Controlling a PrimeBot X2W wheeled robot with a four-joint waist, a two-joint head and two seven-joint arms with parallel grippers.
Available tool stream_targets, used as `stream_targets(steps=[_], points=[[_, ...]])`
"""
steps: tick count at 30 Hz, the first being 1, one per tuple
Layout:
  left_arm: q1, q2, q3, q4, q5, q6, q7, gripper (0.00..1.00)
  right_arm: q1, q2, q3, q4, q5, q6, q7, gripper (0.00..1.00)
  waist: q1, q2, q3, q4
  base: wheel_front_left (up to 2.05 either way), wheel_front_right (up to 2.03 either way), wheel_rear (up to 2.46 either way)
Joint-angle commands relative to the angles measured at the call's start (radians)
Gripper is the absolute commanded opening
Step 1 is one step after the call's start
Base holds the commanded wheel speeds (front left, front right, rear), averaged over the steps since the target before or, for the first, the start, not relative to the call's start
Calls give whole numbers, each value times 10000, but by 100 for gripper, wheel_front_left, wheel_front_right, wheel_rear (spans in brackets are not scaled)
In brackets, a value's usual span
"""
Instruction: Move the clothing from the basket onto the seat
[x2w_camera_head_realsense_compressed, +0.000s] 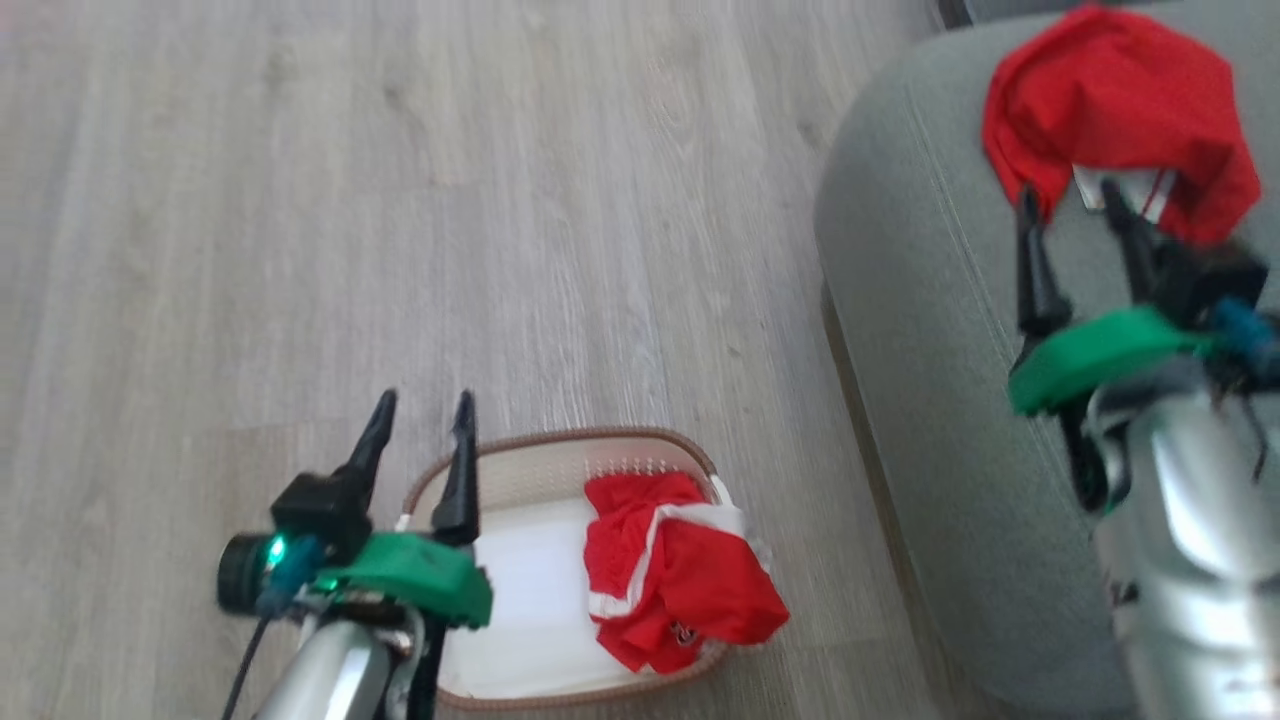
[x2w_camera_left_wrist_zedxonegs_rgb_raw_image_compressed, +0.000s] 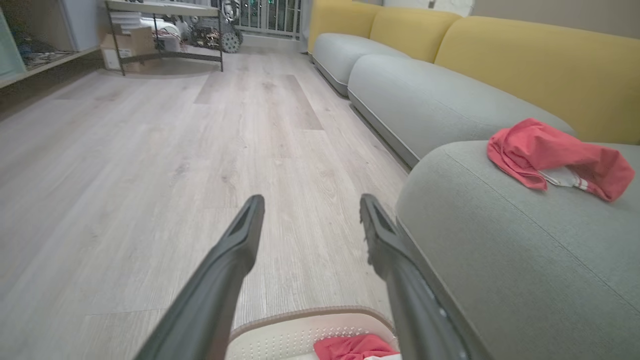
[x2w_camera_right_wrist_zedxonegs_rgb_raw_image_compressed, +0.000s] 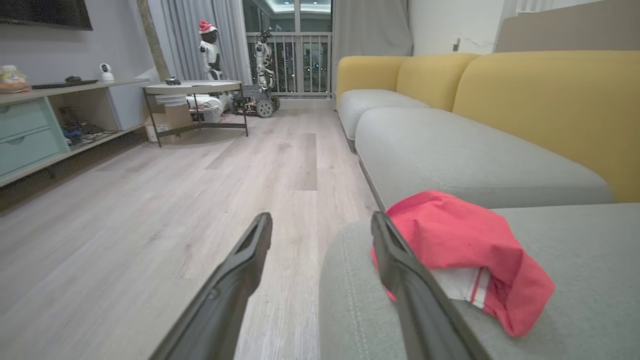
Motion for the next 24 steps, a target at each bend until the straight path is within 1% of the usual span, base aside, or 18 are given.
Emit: stream_targets(steps=[1,2,6,10,14,18,24], points=[[-17,41,671,-408,153,102,-122,100,240,256,119,-634,-107,-2,-64,100,1,-1,-374,241,0,0,0],[-17,41,671,-408,153,102,-122,100,240,256,119,-634,-107,-2,-64,100,1,-1,-374,241,0,0,0],[604,-78,1208,-535,307,50,-123,100,1079,581,94,-1277,-304,-2,-64,100,1,-1,-679,302,0,0,0],[1248,-237,1628,-664,458,-102,-123,100,1963,779,72,-1758,-449,-2,-64,100,1,-1,-926,353,0,0,0],[1774,-403,1977,-761,630,-275,-123,100,2732,852,121,-2055,-352,-2,-64,100,1,-1,-1093,423,0,0,0],[2136,-519,2327,-895,813,-394,-123,100,3374,859,627,-2387,252,-2,-64,100,1,-1,-1227,453,0,0,0],[2516,-668,2813,-1059,1060,-563,-123,100,4060,862,1370,-2742,564,-2,-65,100,1,-1,-1386,488,0,0,0]])
